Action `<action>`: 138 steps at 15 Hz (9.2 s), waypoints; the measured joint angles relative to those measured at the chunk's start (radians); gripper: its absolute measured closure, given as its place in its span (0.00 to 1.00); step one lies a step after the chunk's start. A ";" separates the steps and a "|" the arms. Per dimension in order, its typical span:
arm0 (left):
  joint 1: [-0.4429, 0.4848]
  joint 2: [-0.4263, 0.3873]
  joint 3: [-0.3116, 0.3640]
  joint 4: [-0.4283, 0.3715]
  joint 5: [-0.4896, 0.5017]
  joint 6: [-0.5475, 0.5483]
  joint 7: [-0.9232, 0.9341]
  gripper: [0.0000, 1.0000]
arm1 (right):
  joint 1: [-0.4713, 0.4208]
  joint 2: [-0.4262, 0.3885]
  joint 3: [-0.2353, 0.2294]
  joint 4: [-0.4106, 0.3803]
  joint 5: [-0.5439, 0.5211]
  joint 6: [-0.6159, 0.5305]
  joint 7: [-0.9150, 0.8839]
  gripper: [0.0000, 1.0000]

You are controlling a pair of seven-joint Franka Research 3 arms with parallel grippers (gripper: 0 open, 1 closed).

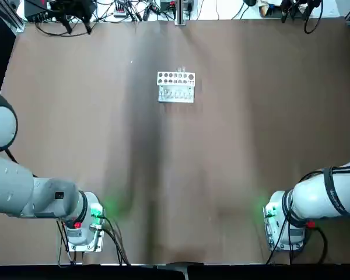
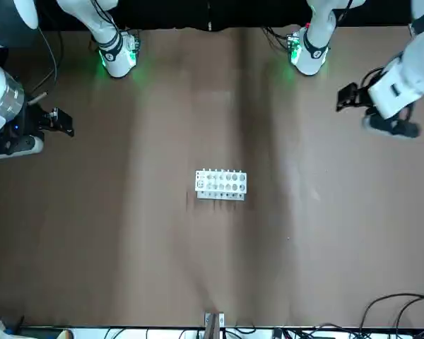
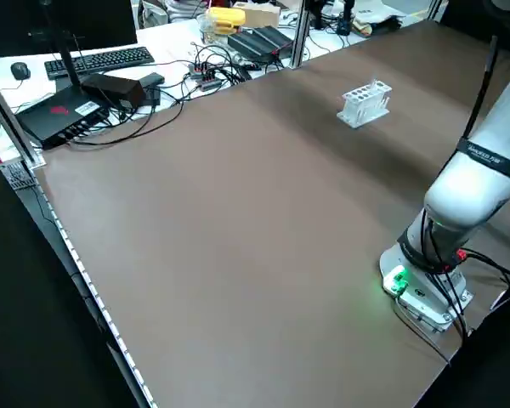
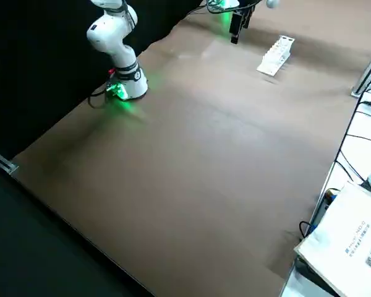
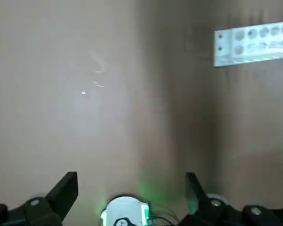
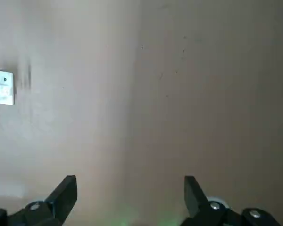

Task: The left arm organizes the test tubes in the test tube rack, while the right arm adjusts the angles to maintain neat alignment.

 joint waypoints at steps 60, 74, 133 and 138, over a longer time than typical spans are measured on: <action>-0.604 0.556 0.006 0.002 0.128 0.842 -0.788 0.57 | -0.001 0.000 -0.002 0.002 0.000 0.003 -0.003 0.00; -0.601 0.557 0.014 0.003 0.134 0.842 -0.787 0.63 | -0.009 0.000 -0.005 0.002 -0.002 -0.003 -0.004 0.00; -0.606 0.562 0.013 0.014 0.140 0.842 -0.787 0.76 | -0.036 -0.001 -0.003 0.064 0.059 -0.025 -0.013 0.00; -0.604 0.563 0.016 0.014 0.140 0.842 -0.787 0.76 | -0.040 -0.001 0.003 0.064 0.062 -0.025 -0.013 0.00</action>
